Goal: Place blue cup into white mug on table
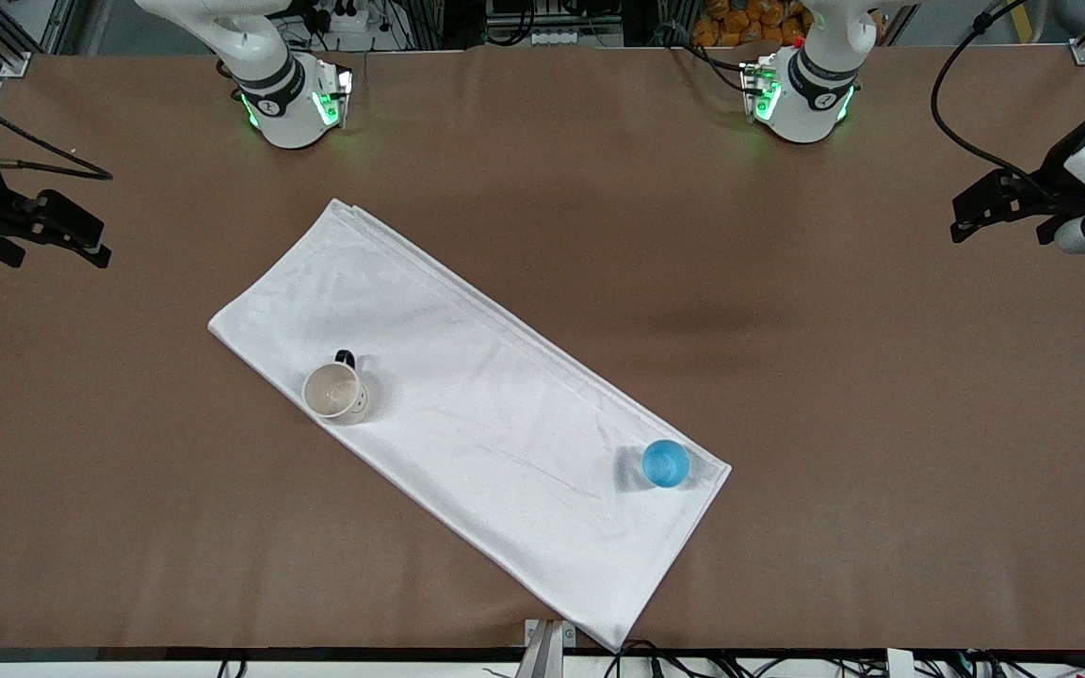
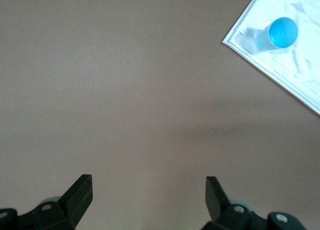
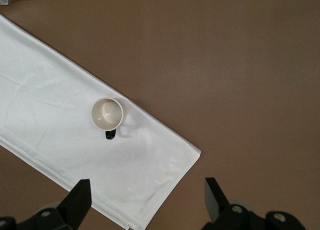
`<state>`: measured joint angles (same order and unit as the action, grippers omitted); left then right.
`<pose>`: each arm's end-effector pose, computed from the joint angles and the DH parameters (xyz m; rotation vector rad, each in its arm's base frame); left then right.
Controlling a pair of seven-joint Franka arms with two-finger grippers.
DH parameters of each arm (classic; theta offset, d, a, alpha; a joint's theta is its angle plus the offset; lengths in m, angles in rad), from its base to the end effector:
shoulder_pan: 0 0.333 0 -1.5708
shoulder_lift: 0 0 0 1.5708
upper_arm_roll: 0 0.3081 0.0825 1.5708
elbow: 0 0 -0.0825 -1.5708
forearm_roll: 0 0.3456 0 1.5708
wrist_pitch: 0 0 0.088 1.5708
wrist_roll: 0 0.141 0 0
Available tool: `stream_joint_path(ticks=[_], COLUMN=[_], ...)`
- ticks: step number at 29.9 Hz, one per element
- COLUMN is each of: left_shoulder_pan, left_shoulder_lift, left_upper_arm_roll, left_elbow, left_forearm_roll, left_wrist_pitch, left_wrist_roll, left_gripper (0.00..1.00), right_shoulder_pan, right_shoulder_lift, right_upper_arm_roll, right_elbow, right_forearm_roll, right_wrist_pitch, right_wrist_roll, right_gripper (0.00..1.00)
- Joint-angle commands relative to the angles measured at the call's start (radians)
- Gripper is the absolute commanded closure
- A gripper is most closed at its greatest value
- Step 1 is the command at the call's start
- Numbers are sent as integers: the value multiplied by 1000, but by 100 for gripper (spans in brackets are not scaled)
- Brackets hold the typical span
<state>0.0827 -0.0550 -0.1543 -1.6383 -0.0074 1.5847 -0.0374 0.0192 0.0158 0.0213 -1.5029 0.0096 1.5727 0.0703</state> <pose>0.4989 -0.0388 0.5821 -3.1401 0.0532 -0.0013 0.5232 0.0225 0.6041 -3.1272 0.0462 -0.0835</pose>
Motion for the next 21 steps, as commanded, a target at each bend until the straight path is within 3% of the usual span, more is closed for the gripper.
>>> stream_joint_path(ticks=[1, 14, 21], left_shoulder_pan=[5, -27, -29], left_shoulder_lift=[6, 75, 129], left_upper_arm_roll=[-2, -10, -10], left_elbow=[23, 64, 64], left_forearm_roll=[-11, 26, -48], left_wrist_pitch=[-18, -9, 34], left_wrist_roll=[24, 7, -27], left_gripper=[0, 0, 0], right_shoulder_pan=[-11, -7, 11], right_shoulder_lift=[3, -2, -8], right_upper_arm_roll=[6, 9, 14], right_elbow=[7, 7, -25], right_forearm_roll=[17, 17, 18], right_wrist_pitch=[-20, -46, -53], right_wrist_roll=[-29, -30, -30], right_gripper=[0, 0, 0])
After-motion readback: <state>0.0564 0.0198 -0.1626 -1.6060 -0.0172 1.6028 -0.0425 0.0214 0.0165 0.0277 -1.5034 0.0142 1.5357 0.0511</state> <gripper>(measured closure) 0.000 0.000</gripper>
